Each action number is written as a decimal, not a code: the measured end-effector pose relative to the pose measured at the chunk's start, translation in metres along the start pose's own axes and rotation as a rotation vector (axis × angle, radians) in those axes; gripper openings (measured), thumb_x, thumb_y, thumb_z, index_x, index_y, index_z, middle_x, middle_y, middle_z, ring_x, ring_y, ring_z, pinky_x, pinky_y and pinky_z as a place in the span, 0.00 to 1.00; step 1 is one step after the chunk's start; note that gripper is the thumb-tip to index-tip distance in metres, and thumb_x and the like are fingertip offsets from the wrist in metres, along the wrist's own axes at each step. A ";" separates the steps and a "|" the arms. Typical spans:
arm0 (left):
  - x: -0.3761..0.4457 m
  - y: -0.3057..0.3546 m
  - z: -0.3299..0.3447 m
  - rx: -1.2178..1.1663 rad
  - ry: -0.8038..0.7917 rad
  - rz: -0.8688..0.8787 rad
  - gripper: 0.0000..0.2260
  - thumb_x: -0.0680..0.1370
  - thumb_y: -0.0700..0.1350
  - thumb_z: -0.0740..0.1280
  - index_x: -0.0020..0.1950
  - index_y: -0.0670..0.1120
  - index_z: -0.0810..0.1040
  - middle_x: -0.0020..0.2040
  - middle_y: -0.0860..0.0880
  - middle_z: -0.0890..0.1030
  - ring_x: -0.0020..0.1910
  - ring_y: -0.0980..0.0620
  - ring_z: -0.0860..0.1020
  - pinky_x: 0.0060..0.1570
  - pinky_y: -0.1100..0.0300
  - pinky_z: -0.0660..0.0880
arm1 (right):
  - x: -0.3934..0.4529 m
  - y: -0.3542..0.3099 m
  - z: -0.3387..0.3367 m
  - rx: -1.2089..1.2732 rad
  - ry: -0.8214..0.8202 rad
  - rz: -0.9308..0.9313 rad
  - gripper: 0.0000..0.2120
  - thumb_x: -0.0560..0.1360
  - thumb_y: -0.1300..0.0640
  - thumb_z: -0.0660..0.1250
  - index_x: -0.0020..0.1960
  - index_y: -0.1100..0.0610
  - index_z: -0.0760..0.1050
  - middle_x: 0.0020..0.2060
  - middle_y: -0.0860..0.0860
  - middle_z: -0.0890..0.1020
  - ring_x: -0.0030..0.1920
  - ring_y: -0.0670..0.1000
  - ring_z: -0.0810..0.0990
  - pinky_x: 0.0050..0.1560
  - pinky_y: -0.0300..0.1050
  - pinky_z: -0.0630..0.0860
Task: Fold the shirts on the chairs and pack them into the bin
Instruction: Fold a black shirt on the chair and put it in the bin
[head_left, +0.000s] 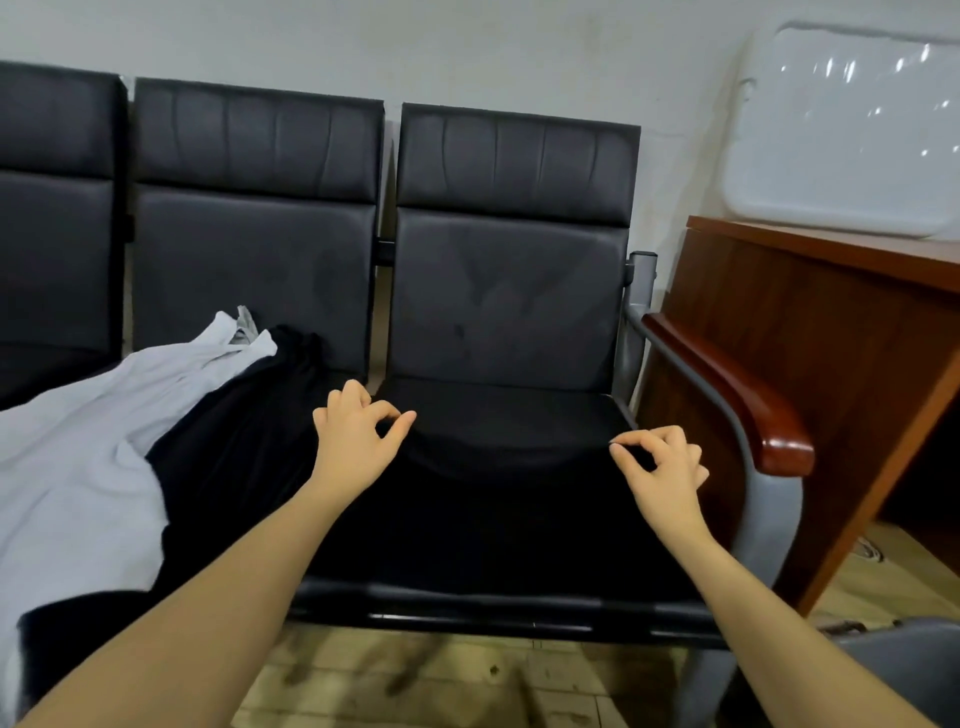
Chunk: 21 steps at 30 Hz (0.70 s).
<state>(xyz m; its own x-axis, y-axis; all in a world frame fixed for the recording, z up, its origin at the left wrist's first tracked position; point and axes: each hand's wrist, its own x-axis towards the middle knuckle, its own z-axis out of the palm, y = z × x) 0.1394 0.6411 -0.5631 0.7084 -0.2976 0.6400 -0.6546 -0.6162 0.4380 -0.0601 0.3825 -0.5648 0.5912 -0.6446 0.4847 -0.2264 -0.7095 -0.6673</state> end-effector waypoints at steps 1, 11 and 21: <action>-0.009 -0.001 -0.002 0.004 -0.006 -0.006 0.10 0.76 0.53 0.68 0.43 0.47 0.83 0.43 0.49 0.66 0.46 0.50 0.65 0.50 0.56 0.57 | -0.009 0.002 -0.003 0.000 -0.020 0.003 0.03 0.76 0.53 0.68 0.44 0.47 0.79 0.47 0.47 0.72 0.54 0.49 0.64 0.55 0.43 0.53; -0.090 -0.017 0.003 0.103 -0.044 0.071 0.25 0.75 0.60 0.54 0.35 0.45 0.83 0.35 0.51 0.67 0.37 0.51 0.67 0.42 0.55 0.60 | -0.065 0.027 -0.008 -0.202 -0.183 0.078 0.09 0.77 0.43 0.63 0.49 0.45 0.78 0.47 0.44 0.72 0.58 0.51 0.66 0.55 0.45 0.53; -0.068 0.025 0.034 0.201 -0.462 0.277 0.20 0.80 0.59 0.54 0.59 0.51 0.79 0.56 0.52 0.77 0.58 0.50 0.74 0.56 0.55 0.65 | -0.047 0.024 0.037 -0.548 -0.598 -0.044 0.26 0.80 0.41 0.54 0.76 0.48 0.59 0.75 0.50 0.60 0.74 0.55 0.58 0.72 0.51 0.56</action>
<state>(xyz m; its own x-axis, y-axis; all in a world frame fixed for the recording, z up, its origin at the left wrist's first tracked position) 0.0838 0.6211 -0.6176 0.5889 -0.7276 0.3518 -0.8011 -0.5830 0.1352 -0.0645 0.4066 -0.6247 0.8867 -0.4621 0.0166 -0.4490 -0.8691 -0.2076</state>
